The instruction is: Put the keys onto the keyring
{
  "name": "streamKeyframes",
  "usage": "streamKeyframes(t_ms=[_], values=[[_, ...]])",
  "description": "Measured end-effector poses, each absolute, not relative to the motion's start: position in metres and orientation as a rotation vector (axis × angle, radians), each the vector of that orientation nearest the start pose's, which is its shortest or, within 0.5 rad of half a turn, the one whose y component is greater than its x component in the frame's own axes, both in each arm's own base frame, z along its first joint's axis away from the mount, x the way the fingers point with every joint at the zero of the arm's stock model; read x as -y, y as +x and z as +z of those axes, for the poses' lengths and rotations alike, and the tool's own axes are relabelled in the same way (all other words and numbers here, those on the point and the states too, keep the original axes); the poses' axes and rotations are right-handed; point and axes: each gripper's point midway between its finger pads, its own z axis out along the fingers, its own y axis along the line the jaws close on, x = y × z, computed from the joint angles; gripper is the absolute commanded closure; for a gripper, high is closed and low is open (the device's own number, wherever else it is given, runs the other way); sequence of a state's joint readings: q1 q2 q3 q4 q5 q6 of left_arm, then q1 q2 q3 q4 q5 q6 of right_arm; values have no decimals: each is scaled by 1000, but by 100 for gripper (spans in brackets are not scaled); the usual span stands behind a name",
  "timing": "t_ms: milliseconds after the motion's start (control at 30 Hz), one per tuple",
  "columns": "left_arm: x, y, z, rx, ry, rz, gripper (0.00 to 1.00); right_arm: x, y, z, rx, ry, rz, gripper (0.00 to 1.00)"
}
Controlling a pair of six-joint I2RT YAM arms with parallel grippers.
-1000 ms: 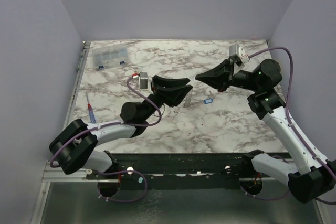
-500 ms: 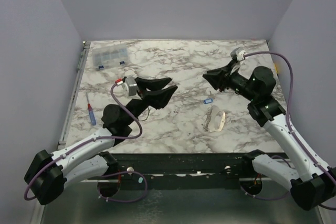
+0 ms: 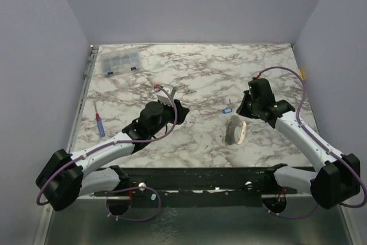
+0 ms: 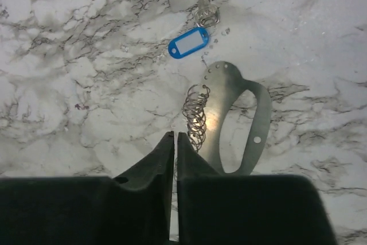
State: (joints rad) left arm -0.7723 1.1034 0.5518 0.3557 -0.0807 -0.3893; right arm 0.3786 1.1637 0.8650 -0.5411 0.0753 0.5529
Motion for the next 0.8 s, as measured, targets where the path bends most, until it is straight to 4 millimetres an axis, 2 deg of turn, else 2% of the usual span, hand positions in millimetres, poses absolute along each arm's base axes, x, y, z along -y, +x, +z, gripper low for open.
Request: streamKeyframes(t_ms=[100, 267, 367, 533, 667, 800], values=[[261, 271, 166, -1885, 254, -728, 61, -122, 283, 139, -2427, 311, 343, 100], [258, 274, 166, -1904, 198, -718, 62, -135, 297, 175, -2356, 363, 442, 100], [258, 275, 172, -1915, 171, -722, 63, -143, 305, 185, -2367, 417, 475, 100], [262, 278, 195, -1934, 125, -744, 63, -158, 307, 186, -2455, 530, 536, 100], [265, 279, 217, -1950, 80, -771, 63, -170, 308, 203, -2494, 627, 609, 100], [263, 275, 223, -1983, 37, -788, 64, -184, 310, 219, -2516, 705, 699, 99]])
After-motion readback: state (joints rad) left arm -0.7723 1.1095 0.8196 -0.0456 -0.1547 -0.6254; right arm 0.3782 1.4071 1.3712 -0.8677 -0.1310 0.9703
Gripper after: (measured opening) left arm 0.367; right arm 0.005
